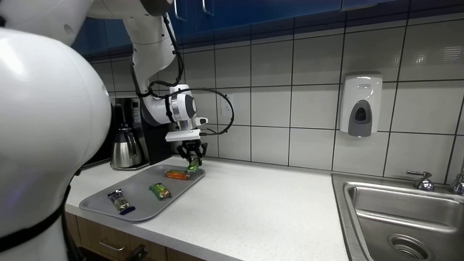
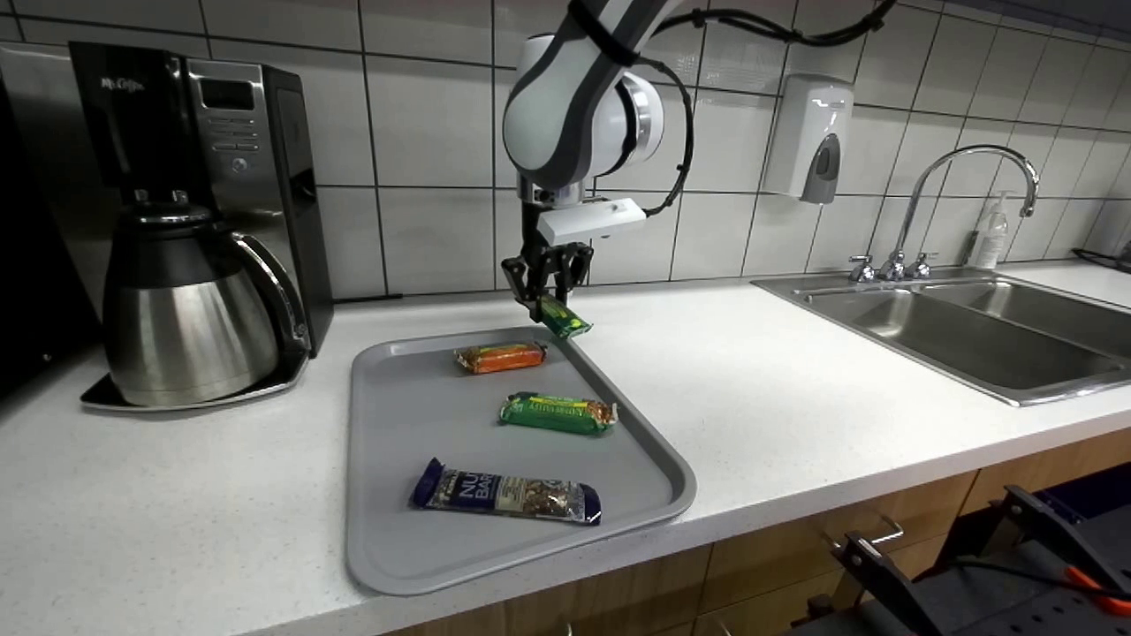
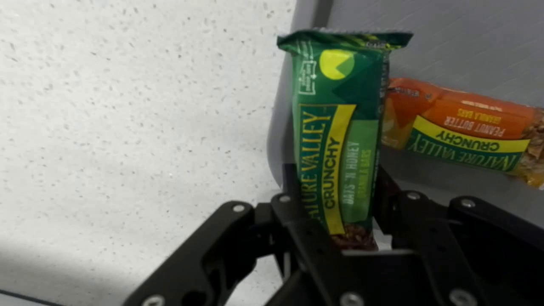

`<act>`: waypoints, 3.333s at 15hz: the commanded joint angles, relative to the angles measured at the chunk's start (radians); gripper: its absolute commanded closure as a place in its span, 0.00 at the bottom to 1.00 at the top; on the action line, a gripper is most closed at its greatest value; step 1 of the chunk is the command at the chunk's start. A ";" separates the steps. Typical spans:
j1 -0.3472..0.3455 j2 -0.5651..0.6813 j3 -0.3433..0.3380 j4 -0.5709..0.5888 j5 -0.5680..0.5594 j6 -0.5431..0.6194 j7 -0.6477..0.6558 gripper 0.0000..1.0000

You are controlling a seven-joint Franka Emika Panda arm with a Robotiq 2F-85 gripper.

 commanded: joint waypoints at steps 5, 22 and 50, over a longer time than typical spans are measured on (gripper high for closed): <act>-0.038 -0.049 -0.034 -0.090 -0.020 0.015 0.024 0.82; -0.092 -0.042 -0.095 -0.157 -0.009 0.007 0.071 0.82; -0.078 -0.210 0.024 -0.229 0.149 -0.050 0.112 0.00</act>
